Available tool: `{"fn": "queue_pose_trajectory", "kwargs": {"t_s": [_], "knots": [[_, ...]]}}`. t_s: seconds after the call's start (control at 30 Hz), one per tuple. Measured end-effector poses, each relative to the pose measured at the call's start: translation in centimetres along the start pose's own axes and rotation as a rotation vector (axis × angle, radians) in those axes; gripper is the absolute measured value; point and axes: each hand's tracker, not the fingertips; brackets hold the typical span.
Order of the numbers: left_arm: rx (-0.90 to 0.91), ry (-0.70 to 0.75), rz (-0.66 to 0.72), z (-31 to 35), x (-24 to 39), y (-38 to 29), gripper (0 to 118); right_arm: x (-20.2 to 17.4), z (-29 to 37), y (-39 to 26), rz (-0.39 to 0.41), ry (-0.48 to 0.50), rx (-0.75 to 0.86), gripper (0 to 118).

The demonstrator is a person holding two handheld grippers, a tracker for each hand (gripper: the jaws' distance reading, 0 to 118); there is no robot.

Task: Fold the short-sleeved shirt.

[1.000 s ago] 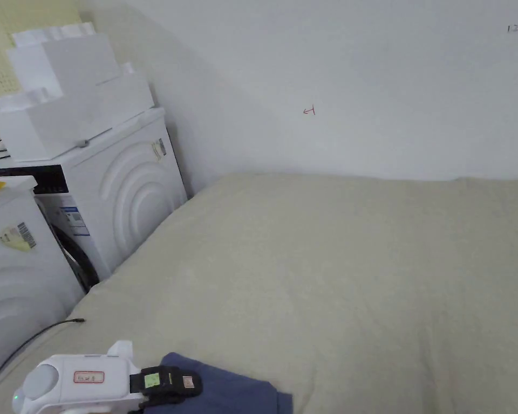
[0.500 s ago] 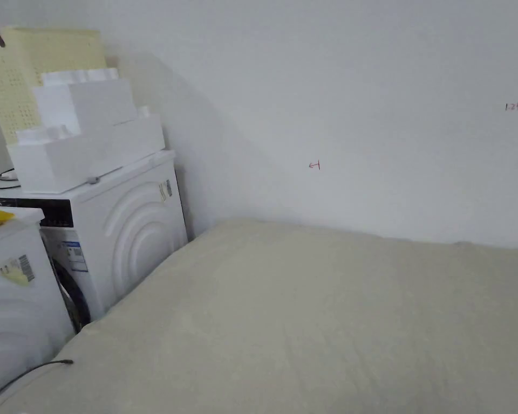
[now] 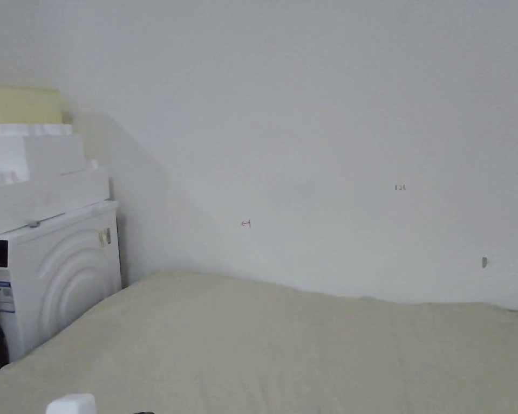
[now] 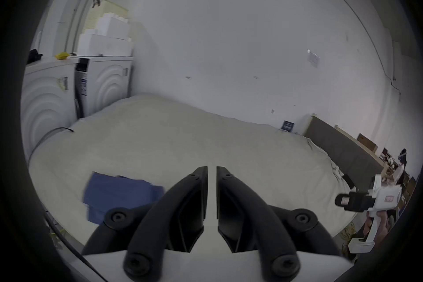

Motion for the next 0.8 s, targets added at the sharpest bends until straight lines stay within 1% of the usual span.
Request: {"fn": "queue_pose_trajectory", "kwargs": {"t_s": [0.1, 0.17, 0.2, 0.27, 0.3, 0.33, 0.4, 0.47, 0.57, 0.8], "knots": [[-0.027, 0.003, -0.039, -1.0, 3.6, -3.0, 6, -1.5, 1.0, 0.4, 0.095, -0.055, 0.029, 1], [-0.054, 0.013, -0.016, -1.2, 5.2, -4.3, 6, -2.3, 1.4, 0.2, 0.145, -0.101, 0.066, 1], [-0.059, 0.017, -0.058, -1.0, 5.9, -4.9, 6, -2.5, 1.5, 0.0, 0.163, -0.128, 0.073, 1], [-0.057, 0.045, -0.156, -0.5, 7.6, -5.7, 5, -2.9, 1.8, -0.7, 0.211, -0.217, 0.110, 1], [-0.062, 0.054, -0.189, -0.5, 8.0, -5.9, 5, -2.8, 1.6, -0.7, 0.226, -0.248, 0.104, 1], [-0.053, 0.071, -0.208, -0.6, 8.5, -6.2, 5, -2.7, 1.5, -0.8, 0.224, -0.269, 0.096, 1], [-0.073, 0.049, -0.216, -0.5, 9.0, -6.2, 5, -2.6, 1.8, -1.0, 0.212, -0.257, 0.100, 1], [-0.062, 0.061, -0.247, -0.4, 9.5, -6.4, 5, -2.3, 2.0, -1.0, 0.180, -0.260, 0.096, 1], [-0.059, 0.072, -0.310, -0.4, 10.0, -6.3, 5, -2.2, 2.0, -1.2, 0.187, -0.275, 0.097, 1], [-0.074, 0.064, -0.281, -0.3, 9.5, -6.1, 5, -2.5, 1.8, -1.1, 0.193, -0.269, 0.090, 1]]}}
